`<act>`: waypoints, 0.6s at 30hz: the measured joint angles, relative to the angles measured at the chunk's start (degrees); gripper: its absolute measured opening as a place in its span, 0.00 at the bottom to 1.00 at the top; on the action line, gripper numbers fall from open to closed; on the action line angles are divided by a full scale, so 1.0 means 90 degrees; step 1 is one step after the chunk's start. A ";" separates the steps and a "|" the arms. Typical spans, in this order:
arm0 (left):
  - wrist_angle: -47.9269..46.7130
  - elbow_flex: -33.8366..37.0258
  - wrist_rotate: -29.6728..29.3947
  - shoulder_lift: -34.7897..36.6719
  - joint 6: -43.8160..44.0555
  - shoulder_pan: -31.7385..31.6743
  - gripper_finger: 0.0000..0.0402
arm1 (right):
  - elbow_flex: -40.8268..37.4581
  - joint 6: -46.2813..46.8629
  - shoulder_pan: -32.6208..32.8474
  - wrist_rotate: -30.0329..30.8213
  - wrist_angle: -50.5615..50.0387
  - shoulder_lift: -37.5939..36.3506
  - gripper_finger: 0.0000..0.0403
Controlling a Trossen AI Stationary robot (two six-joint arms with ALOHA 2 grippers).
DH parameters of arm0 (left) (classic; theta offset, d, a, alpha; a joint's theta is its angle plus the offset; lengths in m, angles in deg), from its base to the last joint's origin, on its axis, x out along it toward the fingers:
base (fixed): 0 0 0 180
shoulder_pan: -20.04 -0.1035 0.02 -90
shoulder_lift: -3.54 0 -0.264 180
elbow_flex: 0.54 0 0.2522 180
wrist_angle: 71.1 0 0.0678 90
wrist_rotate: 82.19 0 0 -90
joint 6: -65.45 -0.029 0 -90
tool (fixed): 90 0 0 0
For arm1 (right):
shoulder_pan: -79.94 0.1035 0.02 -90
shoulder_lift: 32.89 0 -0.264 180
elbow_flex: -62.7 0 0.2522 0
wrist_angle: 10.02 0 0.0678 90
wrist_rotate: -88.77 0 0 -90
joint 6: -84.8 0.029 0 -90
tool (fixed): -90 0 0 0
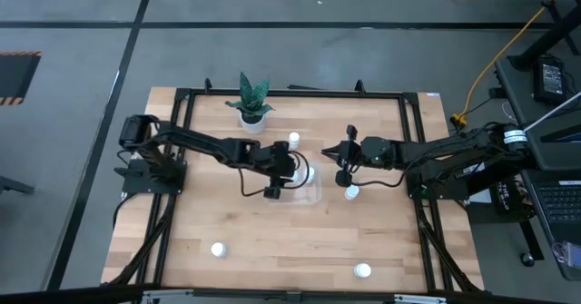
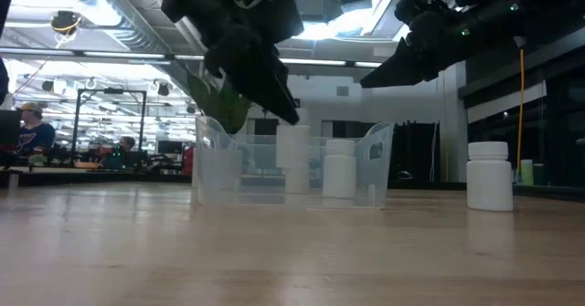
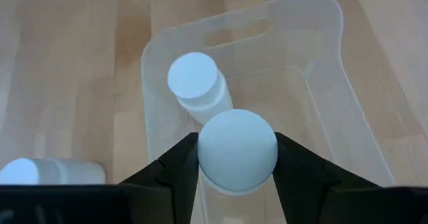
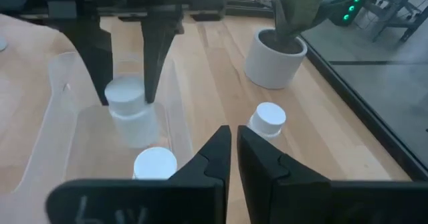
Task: Pick and place pill bottles into a basket
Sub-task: Put the white medicine bottle into the transparent bin
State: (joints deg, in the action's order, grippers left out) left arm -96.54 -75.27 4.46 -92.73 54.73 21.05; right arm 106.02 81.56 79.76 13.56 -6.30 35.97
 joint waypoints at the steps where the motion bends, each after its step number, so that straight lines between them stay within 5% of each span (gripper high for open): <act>1: 0.0107 0.0000 -0.0002 -0.0038 -0.0002 0.0000 0.39 | 0.0000 0.0000 0.0000 0.0000 0.0004 0.0000 0.08; 18: 0.0363 0.0005 -0.0270 -0.0250 0.0102 0.0000 0.39 | 0.0000 0.0022 0.0000 0.0002 -0.0017 0.0000 0.08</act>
State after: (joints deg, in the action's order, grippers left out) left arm -93.27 -75.23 2.03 -94.98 55.65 21.05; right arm 106.02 81.75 79.76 13.58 -6.46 35.97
